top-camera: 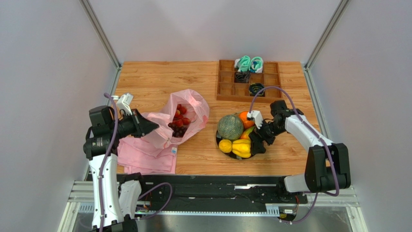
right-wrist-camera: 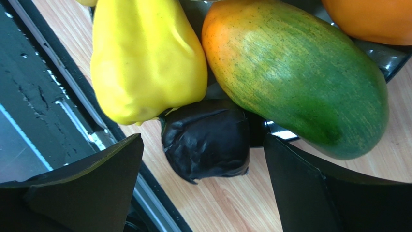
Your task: Take the fake fruits out of the plastic bag
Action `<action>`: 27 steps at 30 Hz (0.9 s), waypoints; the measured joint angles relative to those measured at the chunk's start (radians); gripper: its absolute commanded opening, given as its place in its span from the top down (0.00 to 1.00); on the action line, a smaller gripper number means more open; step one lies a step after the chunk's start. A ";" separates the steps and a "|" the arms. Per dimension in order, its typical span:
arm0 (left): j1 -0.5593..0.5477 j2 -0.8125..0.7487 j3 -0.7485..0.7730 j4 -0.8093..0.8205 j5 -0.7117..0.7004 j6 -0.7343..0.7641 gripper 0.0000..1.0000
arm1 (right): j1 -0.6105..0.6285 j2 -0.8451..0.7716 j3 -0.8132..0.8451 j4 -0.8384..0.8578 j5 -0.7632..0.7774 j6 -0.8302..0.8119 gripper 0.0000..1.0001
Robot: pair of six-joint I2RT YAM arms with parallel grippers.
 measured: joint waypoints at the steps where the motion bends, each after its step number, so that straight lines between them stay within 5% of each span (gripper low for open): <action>1: 0.000 -0.002 -0.003 0.000 0.000 0.000 1.00 | 0.000 -0.002 0.009 -0.013 0.000 0.008 0.00; 15: 0.000 -0.020 -0.017 -0.006 0.003 0.002 1.00 | 0.006 -0.215 0.248 -0.230 -0.075 0.059 0.05; 20: 0.000 -0.028 -0.008 -0.065 0.010 0.018 1.00 | 0.256 -0.195 0.443 -0.031 -0.116 0.246 0.27; 21: 0.000 -0.028 -0.002 -0.080 0.010 0.022 1.00 | 0.323 -0.175 0.477 0.013 -0.116 0.278 0.38; 27: 0.000 -0.027 0.111 -0.234 -0.063 0.086 1.00 | 0.616 0.052 0.650 0.274 -0.076 0.443 0.51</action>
